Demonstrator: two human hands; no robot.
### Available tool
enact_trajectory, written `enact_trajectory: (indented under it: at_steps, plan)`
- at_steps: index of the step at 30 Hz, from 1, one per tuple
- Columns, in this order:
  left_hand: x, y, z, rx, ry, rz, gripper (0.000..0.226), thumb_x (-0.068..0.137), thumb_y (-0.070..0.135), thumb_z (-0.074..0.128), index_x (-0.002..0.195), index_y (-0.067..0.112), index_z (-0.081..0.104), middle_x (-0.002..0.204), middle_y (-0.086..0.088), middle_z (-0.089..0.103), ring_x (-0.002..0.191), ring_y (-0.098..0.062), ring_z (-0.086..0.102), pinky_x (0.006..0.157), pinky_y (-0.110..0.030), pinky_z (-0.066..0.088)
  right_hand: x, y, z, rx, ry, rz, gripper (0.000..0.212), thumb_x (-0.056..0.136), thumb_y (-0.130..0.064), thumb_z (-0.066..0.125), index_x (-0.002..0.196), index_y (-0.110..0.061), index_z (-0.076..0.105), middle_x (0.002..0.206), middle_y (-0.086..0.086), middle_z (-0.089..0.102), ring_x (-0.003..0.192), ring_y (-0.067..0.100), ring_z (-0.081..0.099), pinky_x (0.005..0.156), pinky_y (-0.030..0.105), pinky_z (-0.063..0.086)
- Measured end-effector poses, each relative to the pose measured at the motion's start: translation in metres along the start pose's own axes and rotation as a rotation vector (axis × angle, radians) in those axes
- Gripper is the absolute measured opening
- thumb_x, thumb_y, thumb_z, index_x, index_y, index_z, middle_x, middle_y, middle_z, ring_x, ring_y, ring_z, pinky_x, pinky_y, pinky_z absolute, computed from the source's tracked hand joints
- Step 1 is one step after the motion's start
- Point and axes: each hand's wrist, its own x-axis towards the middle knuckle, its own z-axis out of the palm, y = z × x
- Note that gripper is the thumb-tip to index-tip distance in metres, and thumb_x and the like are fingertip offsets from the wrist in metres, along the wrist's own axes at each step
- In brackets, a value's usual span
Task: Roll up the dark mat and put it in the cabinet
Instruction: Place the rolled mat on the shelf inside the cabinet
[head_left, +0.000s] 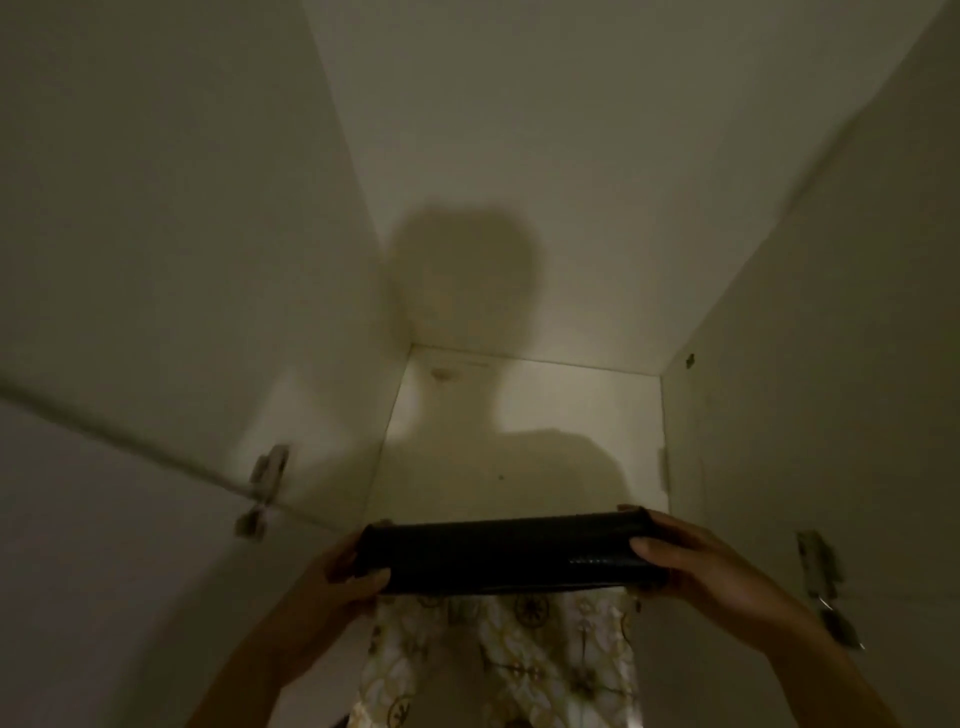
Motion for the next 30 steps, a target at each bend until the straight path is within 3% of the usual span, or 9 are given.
enact_trajectory:
  at_steps: [6,10,13,17,21,24,28,30]
  plan:
    - [0.137,0.048,-0.024,-0.116,0.136,-0.104,0.049,0.069,0.018,0.078,0.117,0.018,0.067,0.109,-0.012,0.073,0.090,-0.030,0.071,0.061,-0.031,0.058,0.117,-0.023,-0.005,0.172,0.176,0.072,0.057,0.073,-0.025,0.082,0.123,-0.007,0.063,0.115,0.018,0.070,0.106,0.038,0.066,0.082,0.039,0.058]
    - [0.241,0.062,-0.052,-0.168,0.186,-0.144,0.047,0.069,0.018,0.077,0.115,0.019,0.068,0.103,-0.015,0.073,0.084,-0.030,0.070,0.059,-0.029,0.058,0.216,-0.026,-0.015,0.280,0.229,0.092,0.055,0.076,-0.013,0.080,0.128,-0.011,0.060,0.118,0.018,0.069,0.109,0.039,0.065,0.082,0.039,0.059]
    - [0.307,0.060,-0.064,-0.210,0.222,-0.157,0.046,0.071,0.020,0.077,0.116,0.011,0.069,0.107,-0.014,0.072,0.092,-0.027,0.069,0.065,-0.027,0.059,0.280,-0.025,-0.022,0.259,0.252,0.066,0.055,0.080,-0.014,0.076,0.132,-0.014,0.057,0.117,0.015,0.070,0.109,0.036,0.066,0.085,0.037,0.058]
    - [0.395,0.048,-0.077,-0.346,0.308,-0.211,0.043,0.064,0.019,0.083,0.103,0.002,0.074,0.105,-0.015,0.073,0.097,-0.024,0.069,0.067,-0.026,0.059,0.365,-0.018,-0.032,0.252,0.306,0.031,0.069,0.070,-0.021,0.082,0.133,-0.011,0.056,0.118,0.016,0.070,0.108,0.032,0.067,0.088,0.039,0.057]
    - [0.460,0.057,-0.072,-0.386,0.347,-0.186,0.037,0.061,0.019,0.084,0.093,0.003,0.075,0.094,-0.012,0.075,0.088,-0.021,0.072,0.060,-0.025,0.059,0.431,-0.023,-0.042,0.275,0.394,0.003,0.050,0.077,-0.018,0.074,0.123,-0.002,0.062,0.117,0.019,0.067,0.101,0.027,0.070,0.082,0.030,0.059]
    - [0.502,0.063,-0.073,-0.393,0.344,-0.135,0.026,0.060,0.020,0.084,0.083,0.009,0.078,0.090,-0.008,0.077,0.084,-0.018,0.073,0.065,-0.024,0.061,0.478,-0.015,-0.050,0.287,0.427,0.014,0.042,0.089,-0.013,0.067,0.126,0.003,0.057,0.119,0.018,0.064,0.106,0.027,0.066,0.082,0.029,0.059]
    - [0.548,0.061,-0.074,-0.373,0.385,-0.090,0.014,0.081,0.016,0.075,0.094,0.012,0.072,0.087,-0.002,0.076,0.076,-0.012,0.072,0.056,-0.020,0.058,0.525,-0.011,-0.054,0.316,0.467,0.046,0.039,0.091,-0.009,0.064,0.127,0.005,0.055,0.120,0.020,0.061,0.109,0.032,0.063,0.086,0.032,0.057]
    - [0.561,0.058,-0.072,-0.386,0.426,-0.077,0.016,0.087,0.016,0.070,0.102,0.013,0.070,0.098,-0.001,0.072,0.085,-0.011,0.069,0.063,-0.020,0.056,0.539,-0.010,-0.052,0.322,0.481,0.041,0.038,0.091,-0.008,0.064,0.125,0.005,0.056,0.119,0.019,0.062,0.108,0.031,0.063,0.078,0.029,0.059]
